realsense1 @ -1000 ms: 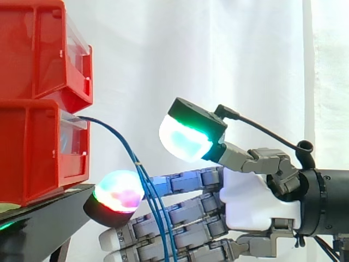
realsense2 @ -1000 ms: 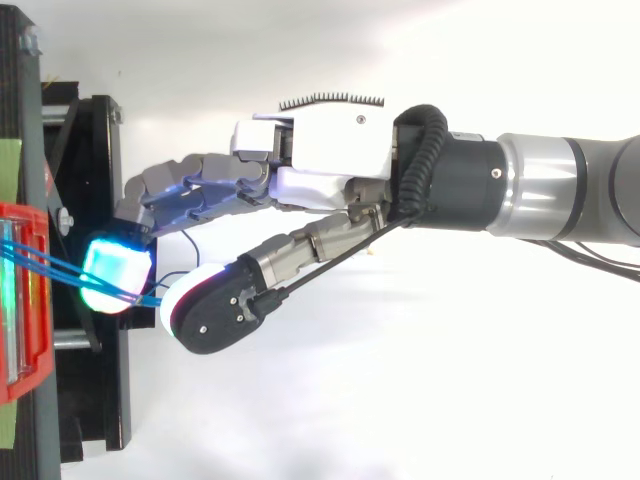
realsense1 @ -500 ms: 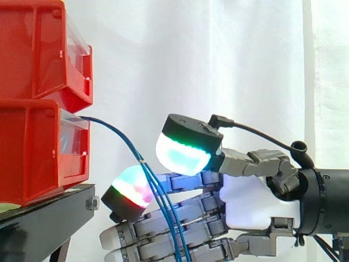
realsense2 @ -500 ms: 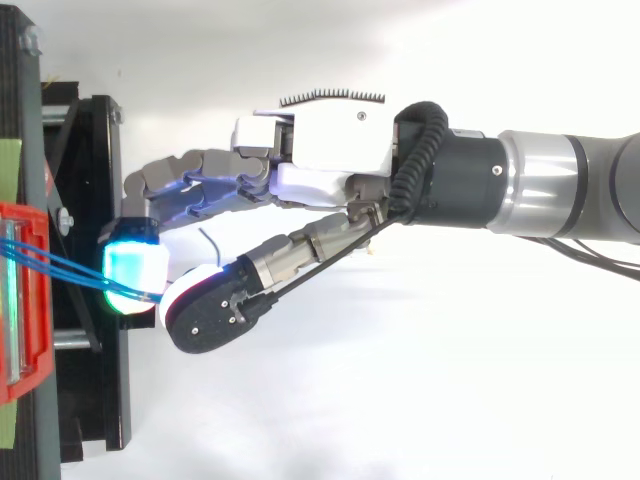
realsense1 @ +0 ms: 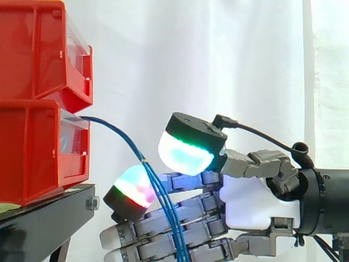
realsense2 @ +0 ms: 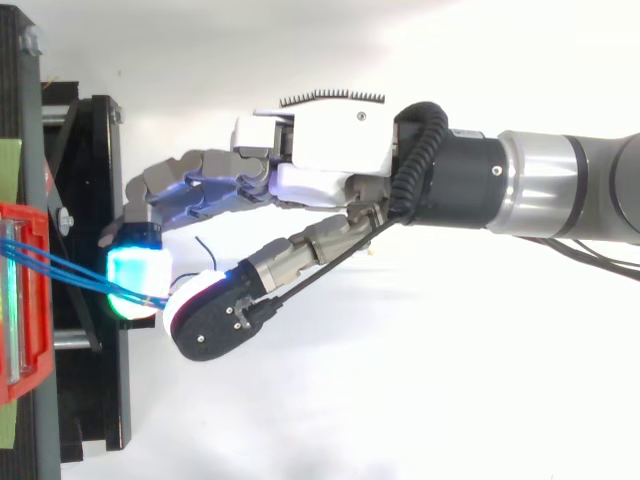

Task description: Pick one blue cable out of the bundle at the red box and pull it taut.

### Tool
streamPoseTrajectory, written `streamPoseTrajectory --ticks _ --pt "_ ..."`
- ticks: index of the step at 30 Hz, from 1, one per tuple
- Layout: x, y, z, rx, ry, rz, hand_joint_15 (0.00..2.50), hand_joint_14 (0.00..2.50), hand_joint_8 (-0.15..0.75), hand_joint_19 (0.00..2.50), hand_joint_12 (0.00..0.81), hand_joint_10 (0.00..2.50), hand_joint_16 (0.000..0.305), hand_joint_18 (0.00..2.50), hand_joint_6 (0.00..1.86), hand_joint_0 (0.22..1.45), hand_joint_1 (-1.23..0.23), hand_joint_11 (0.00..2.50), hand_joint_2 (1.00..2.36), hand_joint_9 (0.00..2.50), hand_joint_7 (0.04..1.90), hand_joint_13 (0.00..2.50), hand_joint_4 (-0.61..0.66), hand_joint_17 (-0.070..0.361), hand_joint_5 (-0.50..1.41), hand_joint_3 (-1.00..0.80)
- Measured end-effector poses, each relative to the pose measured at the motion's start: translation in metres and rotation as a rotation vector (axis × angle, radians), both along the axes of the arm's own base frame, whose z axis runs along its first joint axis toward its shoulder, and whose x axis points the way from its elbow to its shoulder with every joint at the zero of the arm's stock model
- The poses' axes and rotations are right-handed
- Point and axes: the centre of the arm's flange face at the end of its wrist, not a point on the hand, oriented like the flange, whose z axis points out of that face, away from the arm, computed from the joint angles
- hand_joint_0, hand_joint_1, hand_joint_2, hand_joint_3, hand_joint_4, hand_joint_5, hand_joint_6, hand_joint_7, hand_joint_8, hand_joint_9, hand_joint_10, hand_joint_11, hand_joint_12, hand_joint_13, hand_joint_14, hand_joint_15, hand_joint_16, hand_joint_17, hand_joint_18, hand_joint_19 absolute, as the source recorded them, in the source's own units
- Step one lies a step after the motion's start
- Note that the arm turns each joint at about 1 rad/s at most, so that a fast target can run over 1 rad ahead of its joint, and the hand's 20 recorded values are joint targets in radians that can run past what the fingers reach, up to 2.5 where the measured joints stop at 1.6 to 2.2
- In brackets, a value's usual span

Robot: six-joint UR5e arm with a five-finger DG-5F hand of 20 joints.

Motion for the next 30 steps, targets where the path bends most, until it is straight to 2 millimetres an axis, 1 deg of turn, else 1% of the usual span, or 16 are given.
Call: streamPoseTrajectory --ticks 3,9,17,19,28,30 --pt "0.0 0.001 0.0 -0.002 -0.002 0.0 0.13 0.01 0.28 0.22 0.332 0.0 0.052 0.21 0.5 0.56 -0.75 0.14 1.0 0.41 1.23 0.29 0.23 0.116 -0.12 -0.5" --pt "0.004 0.005 -0.003 -0.028 -0.022 -0.001 0.14 0.0 0.284 0.22 0.334 0.0 0.052 0.21 0.5 0.55 -0.73 0.14 1.0 0.42 1.19 0.29 0.25 0.117 -0.12 -0.5" --pt "0.012 0.012 -0.025 -0.02 -0.065 0.001 0.14 0.01 0.288 0.22 0.334 0.0 0.051 0.22 0.5 0.55 -0.71 0.14 1.0 0.44 1.17 0.31 0.26 0.116 -0.12 -0.5" --pt "0.014 0.011 -0.028 -0.012 -0.075 0.004 0.14 0.0 0.29 0.23 0.334 0.0 0.051 0.23 0.5 0.55 -0.7 0.14 1.0 0.44 1.17 0.31 0.26 0.115 -0.12 -0.5" --pt "0.014 0.009 -0.029 0.002 -0.087 0.01 0.15 0.01 0.291 0.23 0.331 0.0 0.051 0.24 0.5 0.56 -0.69 0.14 1.0 0.46 1.17 0.33 0.26 0.114 -0.12 -0.5" --pt "0.015 0.008 -0.029 0.005 -0.088 0.011 0.14 0.01 0.292 0.23 0.33 0.0 0.05 0.25 0.5 0.57 -0.7 0.14 1.0 0.47 1.21 0.33 0.25 0.113 -0.11 -0.48"
